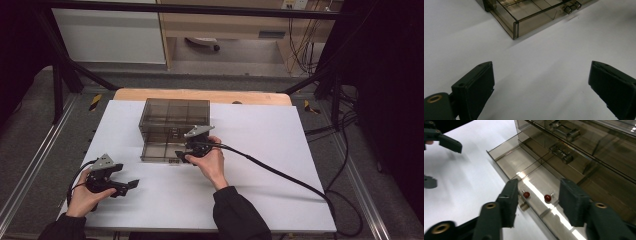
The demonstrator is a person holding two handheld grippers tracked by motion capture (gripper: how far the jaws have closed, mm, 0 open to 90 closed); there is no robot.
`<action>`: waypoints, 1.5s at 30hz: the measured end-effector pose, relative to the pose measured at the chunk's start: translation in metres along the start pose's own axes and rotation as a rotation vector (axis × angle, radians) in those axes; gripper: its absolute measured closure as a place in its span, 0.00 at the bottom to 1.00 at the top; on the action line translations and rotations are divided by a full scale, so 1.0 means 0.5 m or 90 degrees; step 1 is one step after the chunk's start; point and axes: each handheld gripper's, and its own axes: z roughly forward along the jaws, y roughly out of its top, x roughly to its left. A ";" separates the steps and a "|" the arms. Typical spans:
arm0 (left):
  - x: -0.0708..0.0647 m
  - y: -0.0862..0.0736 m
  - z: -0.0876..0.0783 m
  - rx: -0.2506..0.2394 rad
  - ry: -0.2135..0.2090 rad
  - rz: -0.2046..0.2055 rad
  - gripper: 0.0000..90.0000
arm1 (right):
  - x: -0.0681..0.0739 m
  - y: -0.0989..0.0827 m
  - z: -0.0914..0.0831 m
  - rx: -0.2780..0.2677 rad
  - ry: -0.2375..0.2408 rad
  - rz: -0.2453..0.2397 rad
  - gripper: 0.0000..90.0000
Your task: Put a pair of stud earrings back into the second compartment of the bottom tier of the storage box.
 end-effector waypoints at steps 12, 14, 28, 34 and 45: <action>0.000 -0.001 0.002 0.004 0.000 0.001 0.07 | -0.029 -0.029 -0.083 -0.007 -0.020 0.017 0.20; 0.000 -0.001 0.002 0.005 0.001 0.001 0.07 | -0.036 -0.037 -0.097 -0.011 -0.028 0.018 0.18; -0.001 0.000 0.002 0.005 0.001 0.000 0.07 | -0.101 -0.122 -0.193 -0.041 -0.074 0.041 0.07; -0.002 0.000 0.003 0.006 0.000 0.001 0.07 | -0.129 -0.178 -0.229 -0.054 -0.078 0.053 0.06; -0.004 0.000 0.005 0.009 -0.001 0.001 0.07 | -0.166 -0.270 -0.296 -0.045 -0.085 0.092 0.04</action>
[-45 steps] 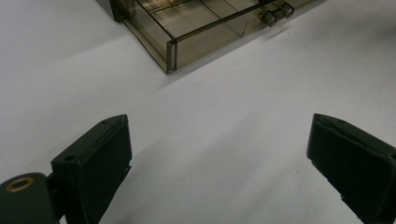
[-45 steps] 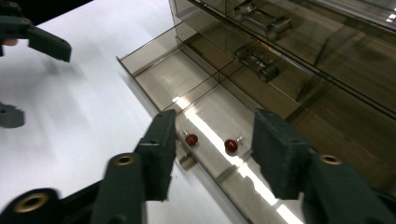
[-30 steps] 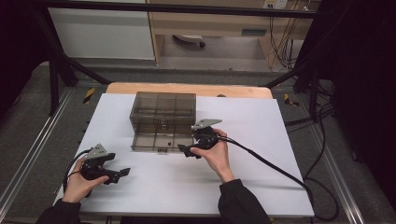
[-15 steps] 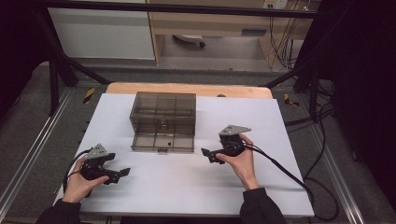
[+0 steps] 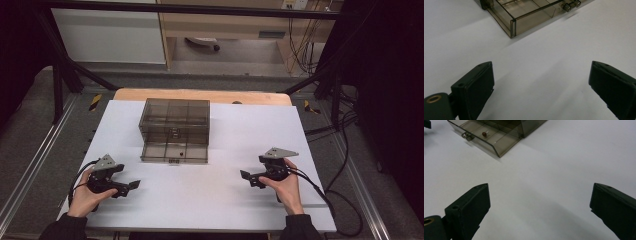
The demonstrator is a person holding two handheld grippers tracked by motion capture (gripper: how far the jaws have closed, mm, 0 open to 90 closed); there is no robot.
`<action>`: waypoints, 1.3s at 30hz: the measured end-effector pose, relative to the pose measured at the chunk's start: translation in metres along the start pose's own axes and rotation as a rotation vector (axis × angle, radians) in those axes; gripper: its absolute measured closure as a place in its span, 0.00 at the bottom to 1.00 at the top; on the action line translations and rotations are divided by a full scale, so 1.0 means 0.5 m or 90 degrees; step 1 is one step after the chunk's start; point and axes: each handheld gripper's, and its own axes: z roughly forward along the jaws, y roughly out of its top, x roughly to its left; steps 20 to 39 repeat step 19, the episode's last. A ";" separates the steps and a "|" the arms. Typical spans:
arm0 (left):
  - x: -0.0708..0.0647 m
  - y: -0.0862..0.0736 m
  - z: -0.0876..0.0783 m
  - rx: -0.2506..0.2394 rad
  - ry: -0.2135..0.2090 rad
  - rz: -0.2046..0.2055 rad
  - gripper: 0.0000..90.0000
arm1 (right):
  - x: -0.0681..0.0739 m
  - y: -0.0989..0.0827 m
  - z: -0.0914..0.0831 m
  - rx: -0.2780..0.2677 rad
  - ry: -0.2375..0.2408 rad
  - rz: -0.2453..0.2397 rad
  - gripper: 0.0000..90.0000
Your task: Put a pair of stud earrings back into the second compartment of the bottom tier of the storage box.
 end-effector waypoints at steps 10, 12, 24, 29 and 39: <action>-0.001 0.000 0.001 0.001 -0.002 0.003 0.07 | -0.038 -0.060 -0.045 0.011 -0.011 0.027 0.03; -0.001 0.000 0.000 0.000 -0.002 0.003 0.07 | -0.044 -0.070 -0.050 0.009 -0.009 0.033 0.03; -0.002 0.000 0.000 0.000 -0.004 0.004 0.07 | -0.055 -0.087 -0.059 0.015 -0.012 0.042 0.02; -0.002 0.000 0.000 0.000 -0.004 0.004 0.07 | -0.055 -0.087 -0.059 0.015 -0.012 0.042 0.02; -0.002 0.000 0.000 0.000 -0.004 0.004 0.07 | -0.055 -0.087 -0.059 0.015 -0.012 0.042 0.02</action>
